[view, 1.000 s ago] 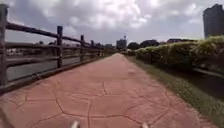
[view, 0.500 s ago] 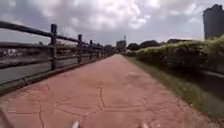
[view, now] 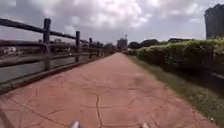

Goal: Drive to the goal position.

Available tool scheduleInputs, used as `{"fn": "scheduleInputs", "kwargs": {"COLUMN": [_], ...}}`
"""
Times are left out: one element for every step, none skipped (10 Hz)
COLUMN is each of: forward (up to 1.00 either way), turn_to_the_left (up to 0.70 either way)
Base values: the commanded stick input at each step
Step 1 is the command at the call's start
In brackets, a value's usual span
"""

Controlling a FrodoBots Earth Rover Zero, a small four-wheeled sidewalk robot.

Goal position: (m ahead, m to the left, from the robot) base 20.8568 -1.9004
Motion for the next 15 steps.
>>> {"fn": "scheduleInputs", "kwargs": {"forward": [0.7,0.7,0.7,0.7,0.7,0.7,0.7,0.7,0.7,0.7,0.7,0.7,0.7,0.7,0.7], "turn_to_the_left": [0.0,0.0,0.0,0.0,-0.03,-0.22,-0.35,-0.27,0.0,0.0,0.0,0.0,0.0,0.0,0.0]}}
